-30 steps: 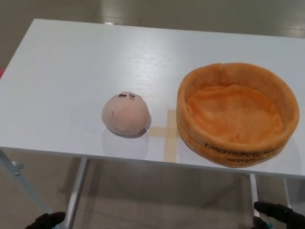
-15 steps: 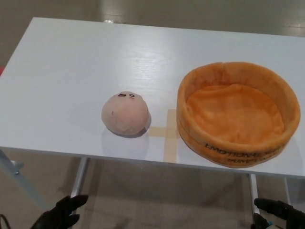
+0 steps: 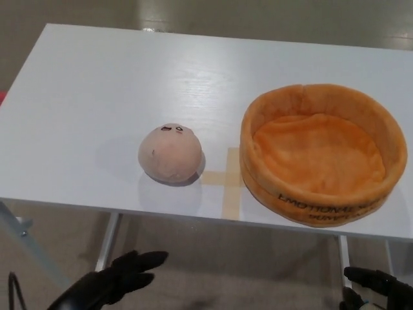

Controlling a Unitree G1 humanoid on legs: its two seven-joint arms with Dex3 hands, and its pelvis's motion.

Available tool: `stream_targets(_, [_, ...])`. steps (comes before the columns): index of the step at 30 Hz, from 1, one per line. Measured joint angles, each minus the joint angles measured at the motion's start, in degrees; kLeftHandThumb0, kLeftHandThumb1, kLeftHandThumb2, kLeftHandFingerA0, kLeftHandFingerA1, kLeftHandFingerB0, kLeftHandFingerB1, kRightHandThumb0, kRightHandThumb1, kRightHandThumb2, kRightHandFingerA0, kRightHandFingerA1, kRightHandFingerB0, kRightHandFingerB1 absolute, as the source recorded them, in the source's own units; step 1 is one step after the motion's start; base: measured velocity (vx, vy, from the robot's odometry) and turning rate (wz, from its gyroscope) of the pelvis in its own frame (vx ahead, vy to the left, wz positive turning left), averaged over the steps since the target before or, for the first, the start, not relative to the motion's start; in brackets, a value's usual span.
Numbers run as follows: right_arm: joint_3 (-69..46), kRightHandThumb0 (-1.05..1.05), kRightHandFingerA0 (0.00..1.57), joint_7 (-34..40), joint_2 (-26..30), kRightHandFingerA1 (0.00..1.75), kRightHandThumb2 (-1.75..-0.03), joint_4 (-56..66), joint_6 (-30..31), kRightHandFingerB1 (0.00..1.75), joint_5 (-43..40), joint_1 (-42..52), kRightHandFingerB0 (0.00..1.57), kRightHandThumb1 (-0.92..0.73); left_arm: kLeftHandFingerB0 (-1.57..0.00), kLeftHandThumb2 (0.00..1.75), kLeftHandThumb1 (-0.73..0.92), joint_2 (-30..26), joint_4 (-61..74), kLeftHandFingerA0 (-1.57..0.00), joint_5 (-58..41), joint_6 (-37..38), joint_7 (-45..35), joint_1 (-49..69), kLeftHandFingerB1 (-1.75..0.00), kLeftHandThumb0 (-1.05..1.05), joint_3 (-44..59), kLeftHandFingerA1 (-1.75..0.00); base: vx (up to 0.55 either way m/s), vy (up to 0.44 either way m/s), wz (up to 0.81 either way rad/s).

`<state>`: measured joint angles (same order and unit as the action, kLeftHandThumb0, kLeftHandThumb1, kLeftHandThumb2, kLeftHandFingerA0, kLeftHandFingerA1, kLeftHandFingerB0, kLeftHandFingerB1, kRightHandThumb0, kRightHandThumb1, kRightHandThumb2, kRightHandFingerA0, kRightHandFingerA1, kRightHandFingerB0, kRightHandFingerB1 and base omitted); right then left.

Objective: Use the left hand to pick up the pink round toy on the left and place it inside the orange plate on the desk.

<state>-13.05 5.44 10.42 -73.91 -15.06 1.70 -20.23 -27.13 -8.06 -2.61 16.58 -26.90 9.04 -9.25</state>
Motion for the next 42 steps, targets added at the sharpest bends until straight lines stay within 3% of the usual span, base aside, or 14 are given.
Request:
stream_targets(13, [0.1,-0.26,0.73,0.1,0.0,0.66,-0.57,0.0,0.0,0.56,0.0,-0.1,0.65,-0.62,-0.19,0.56,0.53,-7.0,29.7,-0.13,-8.1,-6.2,-5.3,1.4,-0.29,-0.26,-3.1,-0.31,0.00,0.000,0.00])
stream_targets(19, [0.3,-0.24,0.75,0.1,0.0,0.67,-0.57,0.0,0.0,0.57,0.0,-0.1,0.67,-0.62,-0.18,0.59,0.45,-6.7,38.3,-0.15,-12.2,-9.0,-5.7,-9.1,-0.33,-0.29,-0.8,-0.39,0.00,0.000,0.00])
stream_targets(21, [0.3,-0.23,0.75,0.2,0.0,0.66,-0.57,-0.1,-0.1,0.56,0.0,-0.1,0.67,-0.61,-0.21,0.55,0.40,-5.5,38.2,-0.17,-12.2,-9.3,-5.6,-14.5,-0.31,-0.22,-0.1,-0.37,0.00,0.000,0.00])
stream_targets(22, [0.3,-0.23,0.75,0.2,0.0,0.65,-0.57,-0.1,-0.1,0.56,0.0,-0.1,0.67,-0.61,-0.06,0.84,0.33,-4.9,37.5,-0.08,-11.8,-9.3,-5.4,-17.1,-0.49,-0.14,0.1,-0.53,0.00,0.000,0.00])
stream_targets(23, [0.3,-0.23,0.75,0.3,0.0,0.65,-0.57,-0.1,-0.1,0.56,0.0,-0.2,0.67,-0.61,-0.06,0.84,0.33,-4.1,35.8,-0.08,-10.9,-9.3,-5.0,-20.4,-0.49,-0.14,0.1,-0.53,0.00,0.000,0.00])
stream_targets(24, [0.3,-0.24,0.74,0.3,0.0,0.67,-0.57,-0.1,-0.1,0.57,0.0,-0.2,0.66,-0.62,-0.18,0.54,0.37,-3.4,34.2,-0.11,-9.9,-9.3,-4.6,-23.2,-0.30,-0.20,0.2,-0.36,0.00,0.000,0.00])
stream_targets(25, [0.3,-0.26,0.76,0.3,0.0,0.68,-0.57,-0.1,-0.1,0.56,0.0,-0.2,0.66,-0.61,0.00,0.82,0.32,-3.2,33.5,-0.04,-9.4,-9.3,-4.4,-24.4,-0.46,-0.12,0.1,-0.52,0.00,0.000,0.00])
stream_targets(28, [0.4,-0.26,0.75,0.3,0.0,0.69,-0.57,-0.2,-0.2,0.57,0.0,-0.2,0.68,-0.61,0.00,0.82,0.32,-1.6,27.8,-0.04,-6.4,-9.1,-3.0,-30.7,-0.46,-0.13,-0.5,-0.52,0.00,0.000,0.00])
stream_targets(29, [0.4,-0.26,0.76,0.3,0.0,0.69,-0.57,-0.2,-0.2,0.57,0.0,-0.2,0.67,-0.61,-0.17,0.58,0.38,-1.2,25.6,-0.08,-5.2,-9.0,-2.5,-32.6,-0.33,-0.22,-0.8,-0.21,0.00,0.000,0.00])
stream_targets(35, [0.4,-0.27,0.74,0.3,0.0,0.67,-0.58,-0.2,-0.2,0.56,0.0,-0.2,0.67,-0.61,-0.12,0.52,0.37,-0.7,16.3,0.00,-0.4,-8.6,-0.5,-39.4,-0.27,-0.23,-2.4,-0.16,0.00,0.000,0.00])
stream_targets(36, [0.4,-0.27,0.76,0.3,0.0,0.66,-0.58,-0.2,-0.2,0.56,0.0,-0.2,0.67,-0.60,-0.13,0.61,0.30,-0.7,14.0,0.00,0.8,-8.5,0.1,-40.8,-0.29,-0.33,-2.9,0.00,0.00,0.000,0.00])
stream_targets(38, [0.3,-0.27,0.77,0.3,0.0,0.69,-0.57,-0.2,-0.2,0.56,0.0,-0.2,0.67,-0.60,-0.11,0.51,0.35,-0.7,9.7,0.00,2.9,-8.4,1.0,-43.5,-0.26,-0.35,-4.1,-0.16,0.00,0.000,0.00])
stream_targets(39, [0.3,-0.27,0.76,0.3,0.0,0.66,-0.57,-0.2,-0.2,0.55,0.0,-0.2,0.66,-0.60,-0.09,0.65,0.33,-0.7,7.2,0.00,4.1,-8.4,1.5,-45.1,-0.27,-0.41,-4.9,0.00,0.00,0.000,0.00])
stream_targets(42, [0.4,-0.25,0.75,0.3,0.0,0.66,-0.57,-0.2,-0.2,0.56,0.0,-0.3,0.66,-0.61,-0.09,0.65,0.34,-0.8,1.6,0.00,6.5,-8.4,2.6,-48.2,-0.25,-0.43,-6.8,-0.02,0.00,0.000,0.00])
